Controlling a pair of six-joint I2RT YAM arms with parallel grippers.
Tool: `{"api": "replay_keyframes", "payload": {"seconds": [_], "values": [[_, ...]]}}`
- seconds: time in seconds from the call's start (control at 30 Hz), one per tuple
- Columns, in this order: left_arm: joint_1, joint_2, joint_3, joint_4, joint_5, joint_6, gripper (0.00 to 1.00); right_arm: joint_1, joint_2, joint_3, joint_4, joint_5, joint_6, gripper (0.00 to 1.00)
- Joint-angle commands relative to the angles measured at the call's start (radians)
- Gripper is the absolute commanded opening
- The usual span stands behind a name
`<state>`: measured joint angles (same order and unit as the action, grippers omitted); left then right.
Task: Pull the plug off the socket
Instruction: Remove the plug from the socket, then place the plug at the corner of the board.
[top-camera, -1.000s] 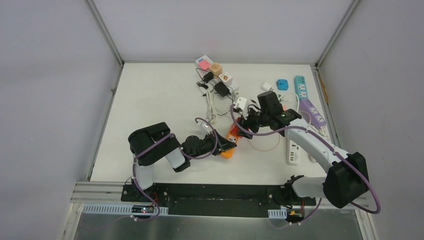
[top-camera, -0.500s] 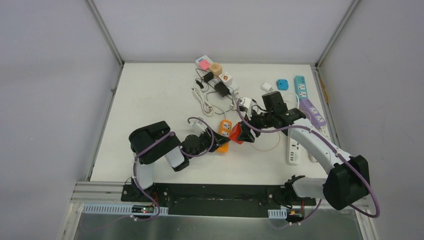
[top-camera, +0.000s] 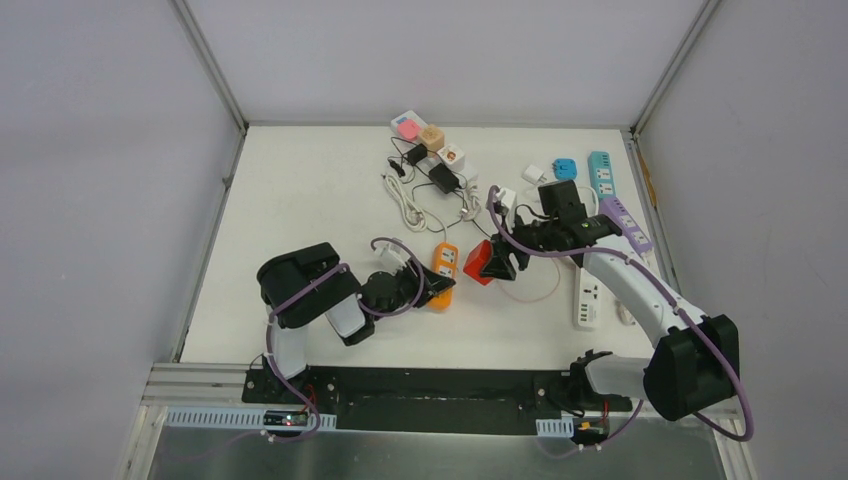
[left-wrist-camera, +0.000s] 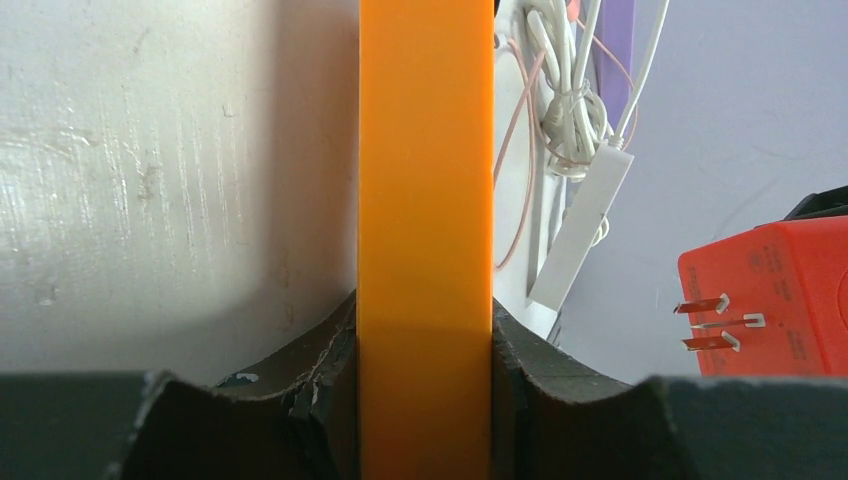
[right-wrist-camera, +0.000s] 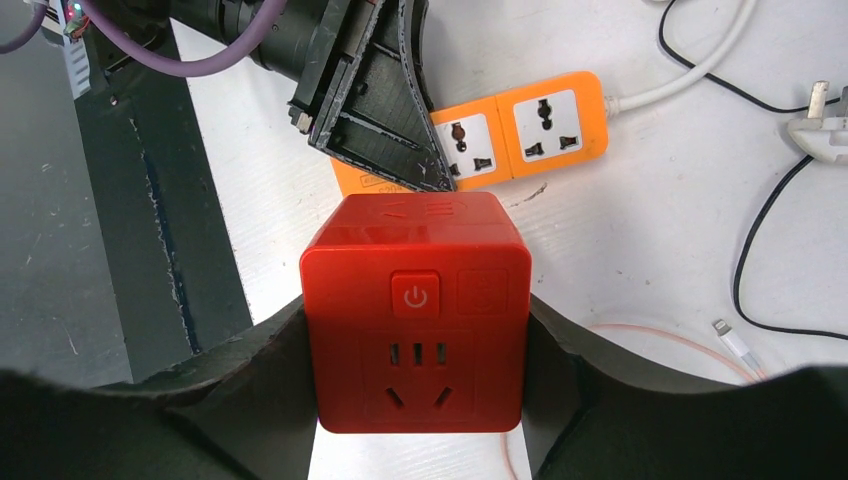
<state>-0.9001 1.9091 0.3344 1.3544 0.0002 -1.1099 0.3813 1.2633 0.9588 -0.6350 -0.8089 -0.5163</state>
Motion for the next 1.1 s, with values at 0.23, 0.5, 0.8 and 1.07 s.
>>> {"api": "replay_keyframes", "payload": {"seconds": [0.23, 0.5, 0.8, 1.07], "values": [[0.046, 0.011, -0.018, 0.064, -0.002, 0.002, 0.47, -0.021, -0.036, 0.040, 0.006, -0.058, 0.002, 0.00], [0.047, -0.030, -0.060, -0.016, -0.020, 0.023, 0.77, -0.028, -0.039, 0.040, 0.005, -0.058, -0.001, 0.00], [0.041, -0.371, 0.017, -0.752, -0.121, 0.200, 0.84, -0.035, -0.043, 0.041, 0.003, -0.059, -0.002, 0.00], [0.024, -0.588, 0.120, -1.230, -0.289, 0.346, 0.84, -0.039, -0.042, 0.041, 0.001, -0.059, -0.005, 0.00]]}}
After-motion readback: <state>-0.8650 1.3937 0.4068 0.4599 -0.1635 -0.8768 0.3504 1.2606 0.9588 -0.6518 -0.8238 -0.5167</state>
